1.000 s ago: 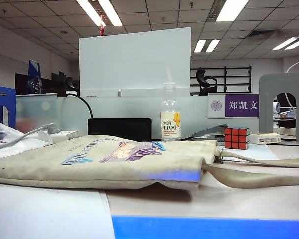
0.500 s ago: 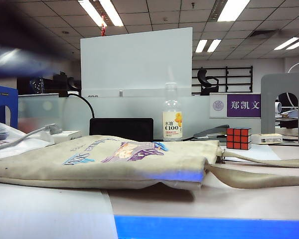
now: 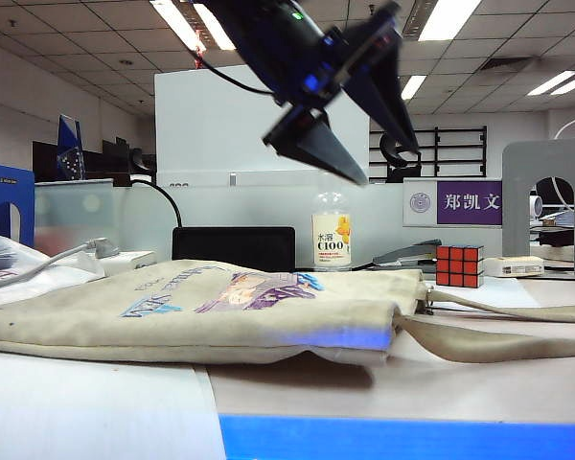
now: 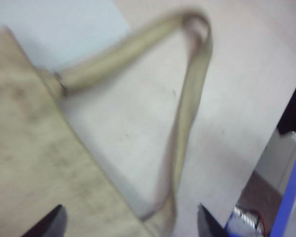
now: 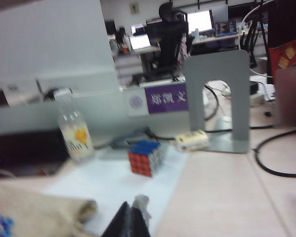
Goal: Take the glasses case out of the canvas bag and put it on the table.
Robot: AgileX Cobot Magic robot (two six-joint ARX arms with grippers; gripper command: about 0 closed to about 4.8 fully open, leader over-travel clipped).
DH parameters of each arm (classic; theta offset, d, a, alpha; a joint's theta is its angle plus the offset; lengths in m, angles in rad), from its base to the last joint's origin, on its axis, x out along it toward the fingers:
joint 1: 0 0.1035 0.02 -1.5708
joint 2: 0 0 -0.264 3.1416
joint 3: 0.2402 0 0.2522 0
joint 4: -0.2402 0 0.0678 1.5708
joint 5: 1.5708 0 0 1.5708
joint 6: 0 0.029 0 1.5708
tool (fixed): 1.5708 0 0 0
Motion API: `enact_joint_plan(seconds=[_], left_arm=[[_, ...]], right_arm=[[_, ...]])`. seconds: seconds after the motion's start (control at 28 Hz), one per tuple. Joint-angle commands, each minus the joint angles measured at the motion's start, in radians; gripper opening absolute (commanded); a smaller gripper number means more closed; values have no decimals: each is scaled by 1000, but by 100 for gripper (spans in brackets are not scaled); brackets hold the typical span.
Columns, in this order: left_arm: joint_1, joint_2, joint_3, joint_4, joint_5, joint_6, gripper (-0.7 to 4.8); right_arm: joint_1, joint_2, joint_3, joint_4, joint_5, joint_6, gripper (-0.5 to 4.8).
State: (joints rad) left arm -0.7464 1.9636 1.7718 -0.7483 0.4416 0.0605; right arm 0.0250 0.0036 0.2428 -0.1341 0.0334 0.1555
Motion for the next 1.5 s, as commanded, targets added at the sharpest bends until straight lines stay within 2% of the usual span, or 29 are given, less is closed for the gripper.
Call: enact_joint_plan(seconds=[0.04,0.21,0.36,0.5,0.61,0.68,0.82,0.93,1.25,1.39,1.5], left_arm=[[-50,63,51,-111,39,41,344],[-153,122,51,-132,39,74,345],[-210,174,51,-85,-62,82,346],[-214,237,52,-48,-103,81,346],[-212,294,62,-41,-179,79,346],[-209,325,73,-39,-221,72,350],[-201,359,126,-17,-211,51,350],[-205,360,174,47,-214,53,350],[-220,364,440,165,-258,35,350],[-216,396,456,204,-246,2,350],[-217,446,456,155,-196,-5,350]], right_arm=[[0,-2,38,-131,53,-55,-1],[0,-2,82,-205,96,-90,-1],[0,-2,87,-209,102,-88,-1],[0,-2,87,-214,95,-77,-1],[0,-2,87,-213,85,-75,-1],[0,-2,87,-213,45,-73,-1],[0,-2,87,-214,8,-72,-1],[0,-2,87,-215,8,-72,-1],[3,-2,126,-230,9,-51,-1],[28,-2,130,-233,16,-56,-1],[44,-2,131,-236,18,-92,-1]])
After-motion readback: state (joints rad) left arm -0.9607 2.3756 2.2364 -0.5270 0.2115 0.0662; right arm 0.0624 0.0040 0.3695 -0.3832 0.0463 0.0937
